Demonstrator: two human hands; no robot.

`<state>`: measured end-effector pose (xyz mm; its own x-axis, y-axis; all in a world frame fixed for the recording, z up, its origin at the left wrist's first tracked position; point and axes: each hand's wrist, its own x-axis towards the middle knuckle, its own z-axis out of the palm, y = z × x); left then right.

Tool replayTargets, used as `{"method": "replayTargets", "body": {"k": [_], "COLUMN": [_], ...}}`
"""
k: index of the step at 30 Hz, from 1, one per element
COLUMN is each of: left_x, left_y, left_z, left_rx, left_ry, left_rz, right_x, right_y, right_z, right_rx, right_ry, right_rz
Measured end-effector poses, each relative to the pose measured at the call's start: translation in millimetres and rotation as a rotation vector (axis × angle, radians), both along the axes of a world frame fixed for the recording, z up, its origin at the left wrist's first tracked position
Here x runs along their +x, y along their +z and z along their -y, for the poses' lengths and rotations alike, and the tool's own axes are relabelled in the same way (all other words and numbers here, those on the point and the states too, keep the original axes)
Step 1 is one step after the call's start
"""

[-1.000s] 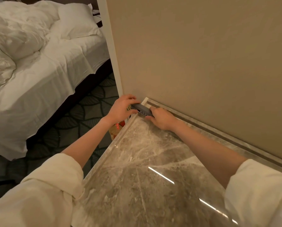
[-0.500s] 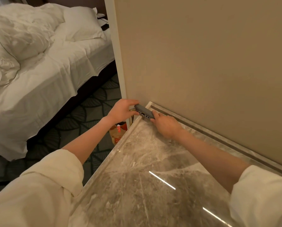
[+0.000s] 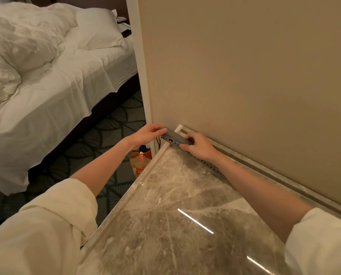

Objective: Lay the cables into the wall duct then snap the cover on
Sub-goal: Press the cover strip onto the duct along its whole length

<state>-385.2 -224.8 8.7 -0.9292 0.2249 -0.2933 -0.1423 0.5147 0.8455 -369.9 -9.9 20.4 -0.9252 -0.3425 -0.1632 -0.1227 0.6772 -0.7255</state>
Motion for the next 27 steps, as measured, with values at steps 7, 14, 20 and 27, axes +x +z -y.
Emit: {"method": "replayTargets", "body": {"k": [7, 14, 20, 27], "left_x": [1.0, 3.0, -1.3, 5.9], "left_y": [-1.6, 3.6, 15.3, 10.8], "left_z": [-3.7, -5.3, -3.5, -2.3], "left_rx": [0.045, -0.227, -0.451, -0.611], "left_ry": [0.049, -0.148, -0.307, -0.428], "left_rz": [0.011, -0.384, -0.552, -0.747], "right_x": [-2.9, -5.6, -16.9, -0.8], "right_y": [4.0, 7.0, 16.9, 17.0], "right_z": [-1.6, -3.1, -7.5, 6.2], "right_rx": [0.062, 0.136, 0.037, 0.533], "right_ry": [0.055, 0.063, 0.078, 0.3], "right_rz": [0.011, -0.028, 0.209, -0.2]}}
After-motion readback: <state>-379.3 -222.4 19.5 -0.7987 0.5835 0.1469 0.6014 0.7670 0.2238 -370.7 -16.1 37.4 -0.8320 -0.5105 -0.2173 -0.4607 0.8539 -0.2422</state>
